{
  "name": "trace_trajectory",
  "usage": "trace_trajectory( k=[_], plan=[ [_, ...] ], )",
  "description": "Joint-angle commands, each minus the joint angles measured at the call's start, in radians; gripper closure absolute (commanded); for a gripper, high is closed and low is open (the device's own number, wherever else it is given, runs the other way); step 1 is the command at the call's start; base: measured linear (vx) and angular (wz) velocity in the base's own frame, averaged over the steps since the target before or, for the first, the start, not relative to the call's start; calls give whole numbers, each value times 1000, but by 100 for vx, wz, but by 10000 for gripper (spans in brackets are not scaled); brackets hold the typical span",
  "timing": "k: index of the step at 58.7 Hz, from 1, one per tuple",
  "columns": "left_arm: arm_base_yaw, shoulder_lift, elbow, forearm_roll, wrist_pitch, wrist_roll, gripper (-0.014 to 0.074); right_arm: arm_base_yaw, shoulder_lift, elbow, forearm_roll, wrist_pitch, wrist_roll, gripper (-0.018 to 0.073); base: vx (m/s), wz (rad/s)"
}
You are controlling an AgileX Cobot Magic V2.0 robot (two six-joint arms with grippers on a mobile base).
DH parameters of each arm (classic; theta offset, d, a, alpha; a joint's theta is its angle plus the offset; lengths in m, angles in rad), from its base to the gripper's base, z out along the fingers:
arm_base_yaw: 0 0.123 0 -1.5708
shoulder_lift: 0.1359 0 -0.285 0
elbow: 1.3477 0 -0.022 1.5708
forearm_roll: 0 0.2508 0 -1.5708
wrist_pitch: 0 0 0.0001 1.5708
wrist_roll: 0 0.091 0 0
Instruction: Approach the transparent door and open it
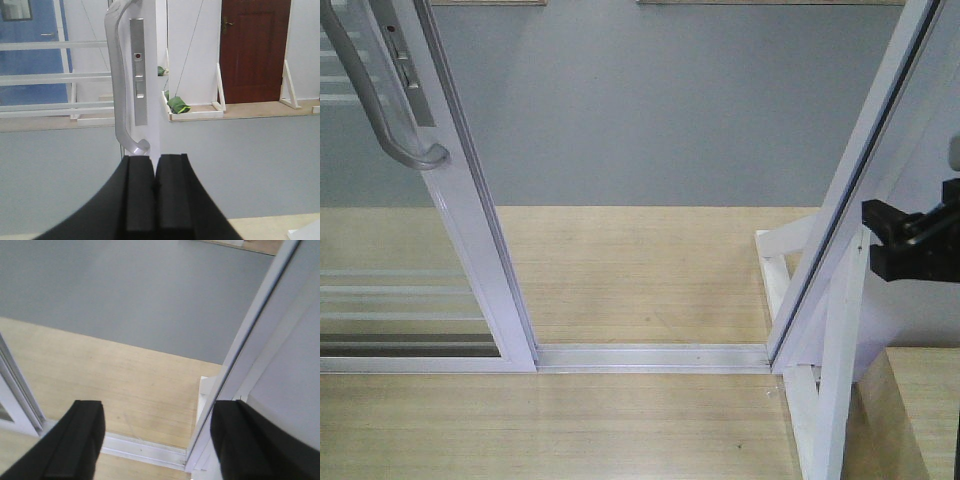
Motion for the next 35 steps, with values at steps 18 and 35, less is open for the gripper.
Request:
trace_trajectory(
  k=[18,35],
  plan=[
    [-2,-15,17,-5,-87,-5,603,-238,-546,425,-63,-376,-10,575,0,0],
    [-2,-15,17,-5,-88,-5,603,-238,-844,576,46,-200,-7,568,0,0]
  ],
)
